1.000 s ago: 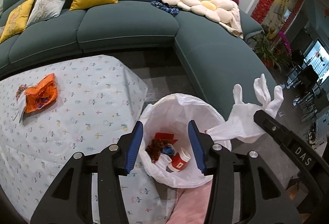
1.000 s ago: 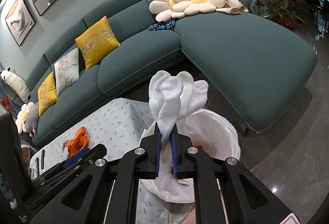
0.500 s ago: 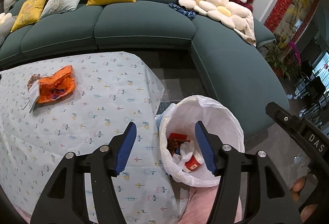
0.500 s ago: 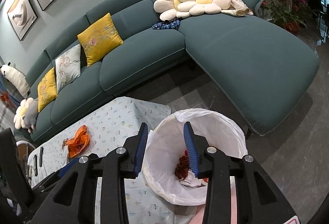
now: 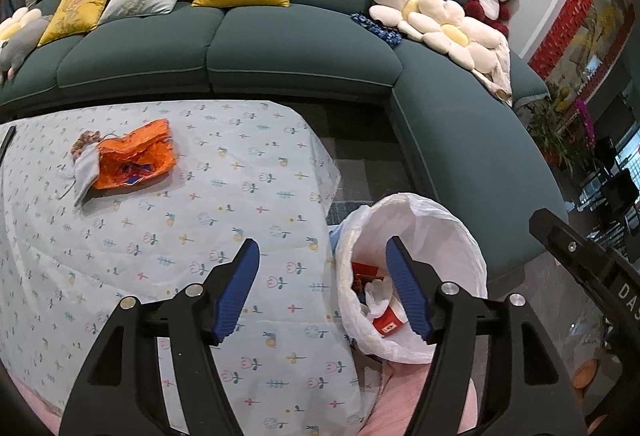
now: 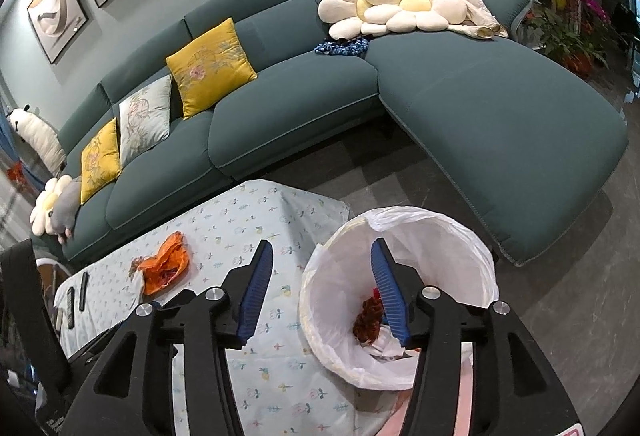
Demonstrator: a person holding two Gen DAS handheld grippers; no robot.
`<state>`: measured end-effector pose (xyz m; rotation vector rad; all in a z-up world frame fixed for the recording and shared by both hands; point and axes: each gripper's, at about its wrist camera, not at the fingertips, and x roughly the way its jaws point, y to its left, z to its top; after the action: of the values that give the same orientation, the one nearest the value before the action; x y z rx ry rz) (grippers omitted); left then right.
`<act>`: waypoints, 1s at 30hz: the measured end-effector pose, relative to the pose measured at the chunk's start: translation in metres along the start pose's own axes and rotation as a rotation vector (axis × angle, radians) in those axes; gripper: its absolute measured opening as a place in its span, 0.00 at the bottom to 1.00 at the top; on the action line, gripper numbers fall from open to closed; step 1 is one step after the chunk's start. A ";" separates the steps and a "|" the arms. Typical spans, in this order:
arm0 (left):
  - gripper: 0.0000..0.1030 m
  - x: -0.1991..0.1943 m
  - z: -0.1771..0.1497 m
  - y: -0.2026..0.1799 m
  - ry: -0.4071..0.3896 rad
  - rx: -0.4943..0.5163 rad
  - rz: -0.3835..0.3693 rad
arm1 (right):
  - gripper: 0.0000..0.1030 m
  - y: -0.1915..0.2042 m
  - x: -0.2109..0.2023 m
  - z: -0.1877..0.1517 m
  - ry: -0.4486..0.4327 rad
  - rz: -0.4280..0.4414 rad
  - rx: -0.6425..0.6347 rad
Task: Collect trash
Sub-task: 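Withdraw both open tools from the bin toward the pouch and wrapper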
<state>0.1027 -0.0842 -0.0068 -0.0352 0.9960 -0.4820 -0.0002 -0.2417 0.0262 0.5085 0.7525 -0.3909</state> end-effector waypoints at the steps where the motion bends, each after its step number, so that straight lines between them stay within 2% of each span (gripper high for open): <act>1: 0.64 -0.001 0.000 0.004 -0.002 -0.008 0.006 | 0.51 0.002 0.000 -0.001 0.001 0.001 -0.004; 16: 0.69 -0.016 -0.004 0.060 -0.024 -0.110 0.053 | 0.53 0.051 0.006 -0.018 0.040 0.019 -0.095; 30: 0.70 -0.024 -0.012 0.135 -0.032 -0.244 0.106 | 0.54 0.112 0.022 -0.043 0.095 0.041 -0.200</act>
<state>0.1323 0.0491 -0.0275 -0.2070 1.0155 -0.2607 0.0475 -0.1300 0.0165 0.3551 0.8620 -0.2514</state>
